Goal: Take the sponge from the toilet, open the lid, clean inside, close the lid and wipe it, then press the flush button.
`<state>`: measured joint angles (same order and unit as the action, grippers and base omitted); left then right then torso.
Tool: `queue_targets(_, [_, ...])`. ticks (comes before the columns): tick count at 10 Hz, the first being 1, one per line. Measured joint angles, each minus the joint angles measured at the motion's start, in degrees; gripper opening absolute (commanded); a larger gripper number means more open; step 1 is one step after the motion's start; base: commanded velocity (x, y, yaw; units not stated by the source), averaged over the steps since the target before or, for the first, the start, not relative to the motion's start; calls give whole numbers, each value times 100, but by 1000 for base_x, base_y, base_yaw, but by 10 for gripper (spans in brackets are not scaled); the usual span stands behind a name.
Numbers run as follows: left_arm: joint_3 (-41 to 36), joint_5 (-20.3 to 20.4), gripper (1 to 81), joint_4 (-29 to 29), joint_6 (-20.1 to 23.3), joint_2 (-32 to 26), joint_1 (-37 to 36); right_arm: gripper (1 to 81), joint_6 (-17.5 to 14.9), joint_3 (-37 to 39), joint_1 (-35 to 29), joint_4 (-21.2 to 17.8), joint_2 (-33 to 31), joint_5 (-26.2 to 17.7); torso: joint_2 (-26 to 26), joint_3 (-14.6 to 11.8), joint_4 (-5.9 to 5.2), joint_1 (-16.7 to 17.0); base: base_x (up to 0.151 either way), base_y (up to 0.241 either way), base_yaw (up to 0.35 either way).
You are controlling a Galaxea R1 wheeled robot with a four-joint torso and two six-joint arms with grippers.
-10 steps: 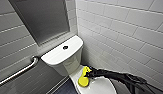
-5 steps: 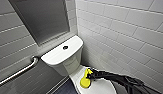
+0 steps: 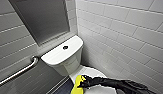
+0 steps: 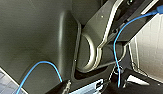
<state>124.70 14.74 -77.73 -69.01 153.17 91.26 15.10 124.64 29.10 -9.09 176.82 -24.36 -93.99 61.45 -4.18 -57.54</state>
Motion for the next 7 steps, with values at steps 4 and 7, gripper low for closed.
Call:
queue_targets(4, [0, 0, 811, -5, 0, -2, -27, 10, 132, -755, 194, 66, -634, 230, 0, 0, 0, 0, 0, 0, 0])
queue_targets(7, [0, 2, 811, -5, 0, -2, -24, 10, 168, -639, 603, 118, -1045, 378, 0, 0, 0, 0, 0, 0, 0])
